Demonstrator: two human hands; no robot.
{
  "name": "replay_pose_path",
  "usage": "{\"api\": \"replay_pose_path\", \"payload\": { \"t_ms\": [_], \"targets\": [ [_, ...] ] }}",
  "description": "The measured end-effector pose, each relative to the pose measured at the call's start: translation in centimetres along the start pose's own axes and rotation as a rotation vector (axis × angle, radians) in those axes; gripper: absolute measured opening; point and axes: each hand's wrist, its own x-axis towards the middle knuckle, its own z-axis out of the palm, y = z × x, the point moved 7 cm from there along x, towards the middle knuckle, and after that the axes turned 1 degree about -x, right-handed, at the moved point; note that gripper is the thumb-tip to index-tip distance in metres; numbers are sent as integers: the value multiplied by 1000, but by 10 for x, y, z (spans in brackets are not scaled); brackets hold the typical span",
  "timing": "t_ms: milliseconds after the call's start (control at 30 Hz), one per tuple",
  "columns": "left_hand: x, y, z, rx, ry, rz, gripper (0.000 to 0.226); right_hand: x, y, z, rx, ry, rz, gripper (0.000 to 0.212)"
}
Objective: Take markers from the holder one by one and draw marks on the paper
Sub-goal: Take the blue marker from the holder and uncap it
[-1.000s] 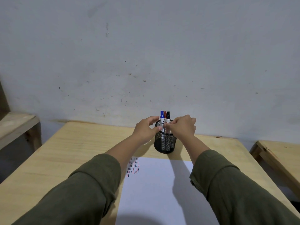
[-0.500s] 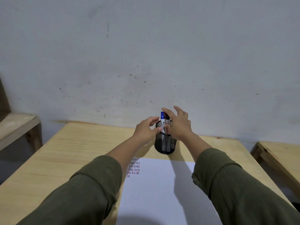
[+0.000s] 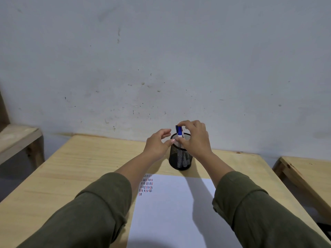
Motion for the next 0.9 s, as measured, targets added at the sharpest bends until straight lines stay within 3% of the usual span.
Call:
{"api": "replay_pose_path", "payload": {
  "t_ms": [167,367,667,900],
  "targets": [
    [-4,6,-10,6,37,16,39,-11,0,6,253,-70,91,39],
    [-10,42,-26,-37,104,119,28,-6,-9,-21,492,48,171,52],
    [-25,116,-48,-140,141,287,22,-2,-55,-72,519,109,5,48],
    [-46,114,-70,-373,212,185,10,-19,-69,-83,543,-10,70,37]
  ]
}}
